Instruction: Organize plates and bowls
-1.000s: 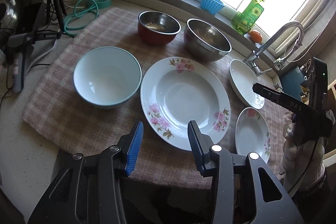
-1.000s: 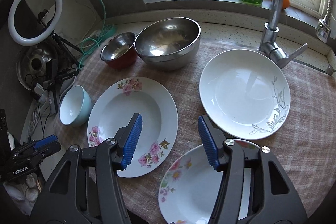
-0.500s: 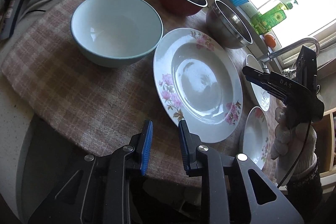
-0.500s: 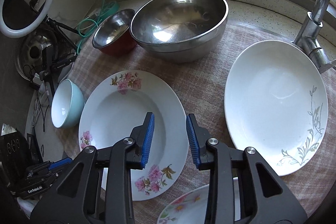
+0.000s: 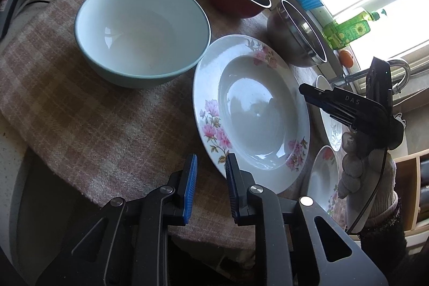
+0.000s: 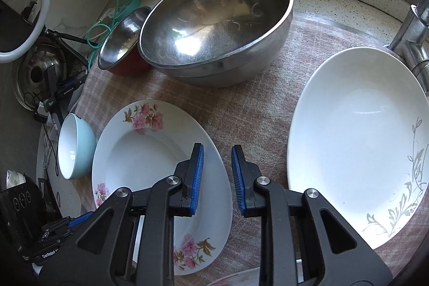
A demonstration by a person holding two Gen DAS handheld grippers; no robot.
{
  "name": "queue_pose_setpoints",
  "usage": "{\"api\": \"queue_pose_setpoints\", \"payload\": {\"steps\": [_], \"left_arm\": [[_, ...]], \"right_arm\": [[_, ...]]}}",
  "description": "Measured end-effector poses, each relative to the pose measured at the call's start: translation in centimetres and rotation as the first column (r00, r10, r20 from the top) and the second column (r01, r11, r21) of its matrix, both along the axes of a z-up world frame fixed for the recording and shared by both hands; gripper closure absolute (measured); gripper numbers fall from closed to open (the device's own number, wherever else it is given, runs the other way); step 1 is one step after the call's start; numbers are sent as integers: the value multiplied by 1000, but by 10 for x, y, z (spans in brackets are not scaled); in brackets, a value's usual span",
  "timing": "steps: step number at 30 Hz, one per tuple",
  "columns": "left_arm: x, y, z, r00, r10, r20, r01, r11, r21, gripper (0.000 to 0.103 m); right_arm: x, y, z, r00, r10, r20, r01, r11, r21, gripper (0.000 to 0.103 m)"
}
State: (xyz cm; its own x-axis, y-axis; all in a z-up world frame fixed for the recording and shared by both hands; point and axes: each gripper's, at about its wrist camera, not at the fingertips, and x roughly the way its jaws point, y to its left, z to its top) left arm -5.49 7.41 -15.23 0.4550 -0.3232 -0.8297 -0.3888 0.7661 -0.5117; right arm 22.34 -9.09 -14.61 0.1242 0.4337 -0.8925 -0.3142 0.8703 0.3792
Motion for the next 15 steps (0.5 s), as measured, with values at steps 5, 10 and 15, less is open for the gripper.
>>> {"api": "queue_pose_setpoints", "payload": {"steps": [5, 10, 15], "left_arm": [[4, -1, -2, 1000, -1, -3, 1, 1000, -11, 86], [6, -1, -2, 1000, 3, -7, -3, 1000, -7, 86], [8, 0, -5, 1000, 6, -16, -6, 1000, -20, 88]], "right_arm": [[2, -5, -4, 1000, 5, -28, -4, 1000, 30, 82], [6, -8, -8, 998, 3, -66, 1, 998, 69, 82], [7, -7, -10, 997, 17, -80, -10, 997, 82, 82]]}}
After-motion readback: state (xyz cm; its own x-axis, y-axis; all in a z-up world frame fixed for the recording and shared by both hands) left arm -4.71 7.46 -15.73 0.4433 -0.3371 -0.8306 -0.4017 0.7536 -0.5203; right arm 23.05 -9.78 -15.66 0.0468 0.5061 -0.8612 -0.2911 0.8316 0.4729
